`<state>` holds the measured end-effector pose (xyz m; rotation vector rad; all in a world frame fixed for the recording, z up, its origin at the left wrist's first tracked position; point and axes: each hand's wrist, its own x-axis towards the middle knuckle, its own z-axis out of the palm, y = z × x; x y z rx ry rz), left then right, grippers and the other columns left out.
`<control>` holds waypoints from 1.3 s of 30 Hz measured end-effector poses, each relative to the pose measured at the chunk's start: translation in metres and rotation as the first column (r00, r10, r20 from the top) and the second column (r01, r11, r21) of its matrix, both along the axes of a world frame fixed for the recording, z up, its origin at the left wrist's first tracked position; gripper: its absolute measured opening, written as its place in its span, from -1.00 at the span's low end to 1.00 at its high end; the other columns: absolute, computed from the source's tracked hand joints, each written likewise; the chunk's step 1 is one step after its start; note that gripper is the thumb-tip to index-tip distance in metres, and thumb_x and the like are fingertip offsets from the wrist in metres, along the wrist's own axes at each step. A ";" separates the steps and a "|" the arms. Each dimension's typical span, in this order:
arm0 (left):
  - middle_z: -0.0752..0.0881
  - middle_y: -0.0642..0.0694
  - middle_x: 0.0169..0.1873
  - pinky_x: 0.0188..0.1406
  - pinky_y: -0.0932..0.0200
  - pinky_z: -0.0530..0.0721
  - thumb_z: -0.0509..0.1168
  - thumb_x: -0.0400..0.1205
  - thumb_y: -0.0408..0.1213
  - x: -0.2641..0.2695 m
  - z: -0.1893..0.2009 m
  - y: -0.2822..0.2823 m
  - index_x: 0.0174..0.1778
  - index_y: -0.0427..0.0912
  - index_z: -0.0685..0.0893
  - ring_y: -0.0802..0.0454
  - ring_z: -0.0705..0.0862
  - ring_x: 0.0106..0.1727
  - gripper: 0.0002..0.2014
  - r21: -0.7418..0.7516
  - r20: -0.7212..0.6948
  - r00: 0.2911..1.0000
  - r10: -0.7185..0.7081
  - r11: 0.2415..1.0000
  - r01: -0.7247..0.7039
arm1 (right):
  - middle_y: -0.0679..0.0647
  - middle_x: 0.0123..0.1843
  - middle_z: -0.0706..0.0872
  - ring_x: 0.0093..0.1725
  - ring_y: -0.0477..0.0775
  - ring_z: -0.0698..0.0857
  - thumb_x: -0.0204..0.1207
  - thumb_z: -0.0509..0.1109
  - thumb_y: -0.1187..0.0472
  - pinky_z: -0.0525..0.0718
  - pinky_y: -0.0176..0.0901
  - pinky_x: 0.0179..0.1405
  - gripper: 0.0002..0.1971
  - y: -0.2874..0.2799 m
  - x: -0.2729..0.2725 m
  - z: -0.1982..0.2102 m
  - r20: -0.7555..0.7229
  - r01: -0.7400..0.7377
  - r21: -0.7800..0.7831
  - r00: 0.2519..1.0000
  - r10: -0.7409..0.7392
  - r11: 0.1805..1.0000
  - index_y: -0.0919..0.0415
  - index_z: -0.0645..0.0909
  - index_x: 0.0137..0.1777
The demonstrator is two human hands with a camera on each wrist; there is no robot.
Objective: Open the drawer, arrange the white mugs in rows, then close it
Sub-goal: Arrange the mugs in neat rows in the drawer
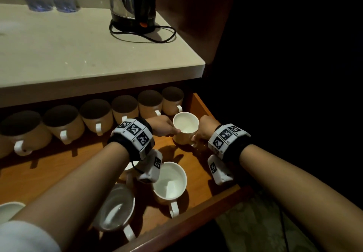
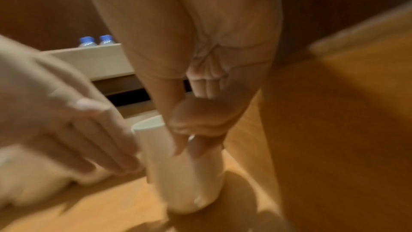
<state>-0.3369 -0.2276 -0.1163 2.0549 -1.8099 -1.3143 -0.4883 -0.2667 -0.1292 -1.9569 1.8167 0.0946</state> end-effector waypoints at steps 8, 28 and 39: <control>0.49 -0.12 0.48 0.47 0.06 0.40 0.23 0.68 -0.14 -0.010 0.000 -0.006 0.52 -0.16 0.43 -0.08 0.44 0.49 -0.53 0.030 -0.108 0.994 0.021 0.999 -0.017 | 0.25 0.21 0.71 0.18 0.22 0.71 0.44 0.52 0.22 0.67 -0.09 0.03 -0.54 -0.011 0.003 -0.007 -0.082 -0.014 -0.167 0.997 0.000 0.986 0.36 0.57 0.31; 0.67 -0.14 0.20 0.23 0.16 0.48 0.24 0.67 -0.10 0.050 0.032 0.023 0.36 -0.27 0.61 -0.02 0.59 0.21 -0.59 -0.029 -0.025 0.985 0.168 0.985 -0.169 | 0.15 0.10 0.73 0.11 0.18 0.72 0.42 0.52 0.00 0.61 -0.10 -0.09 -0.59 0.002 0.036 0.030 -0.140 -0.217 -0.107 0.969 0.202 0.970 0.27 0.62 0.14; 0.71 -0.31 0.14 0.01 0.02 0.70 0.20 0.70 -0.13 0.111 0.025 0.093 0.35 -0.38 0.51 -0.20 0.74 0.11 -0.58 0.163 -0.095 0.866 0.492 0.865 -0.474 | 0.01 -0.48 0.59 -0.40 -0.01 0.59 0.48 0.44 -0.07 0.64 -0.12 -0.09 -0.57 0.055 0.120 0.031 -0.128 -0.488 0.150 0.853 0.507 0.860 0.19 0.51 -0.49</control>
